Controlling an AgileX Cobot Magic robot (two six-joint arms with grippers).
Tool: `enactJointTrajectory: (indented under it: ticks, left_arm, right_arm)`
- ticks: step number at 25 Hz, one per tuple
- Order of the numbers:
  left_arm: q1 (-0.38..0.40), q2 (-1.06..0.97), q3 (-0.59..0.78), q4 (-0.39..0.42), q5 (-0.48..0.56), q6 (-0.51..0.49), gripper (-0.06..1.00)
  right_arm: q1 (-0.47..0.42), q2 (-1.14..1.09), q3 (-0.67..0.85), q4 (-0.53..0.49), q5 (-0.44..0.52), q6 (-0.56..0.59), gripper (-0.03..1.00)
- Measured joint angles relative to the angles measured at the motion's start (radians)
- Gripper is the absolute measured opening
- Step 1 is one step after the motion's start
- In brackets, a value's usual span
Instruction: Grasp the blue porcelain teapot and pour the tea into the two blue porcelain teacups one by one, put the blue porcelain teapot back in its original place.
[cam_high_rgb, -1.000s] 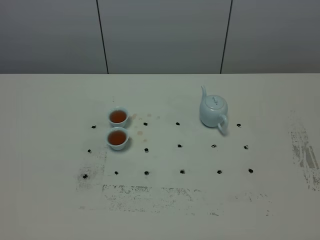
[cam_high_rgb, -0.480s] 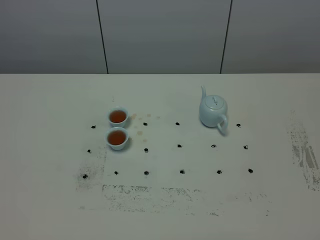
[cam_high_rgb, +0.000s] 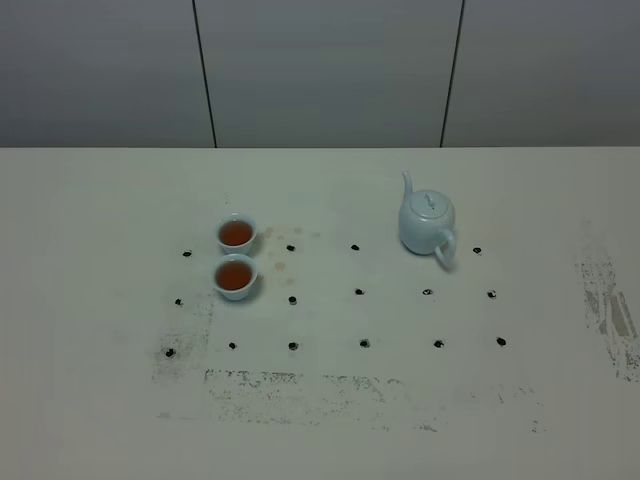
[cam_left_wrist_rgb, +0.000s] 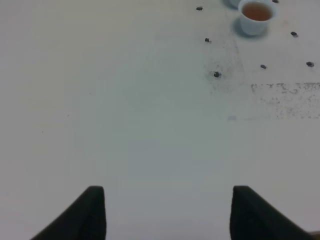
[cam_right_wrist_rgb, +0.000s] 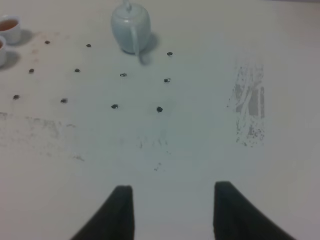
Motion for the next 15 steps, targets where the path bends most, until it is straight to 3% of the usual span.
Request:
enactJointTrajectory:
  ticks: [15]
  left_arm:
    - [0.0,0.0,0.0,0.0,0.0,0.0,0.51]
  right_arm:
    - [0.0,0.0,0.0,0.0,0.0,0.003,0.36]
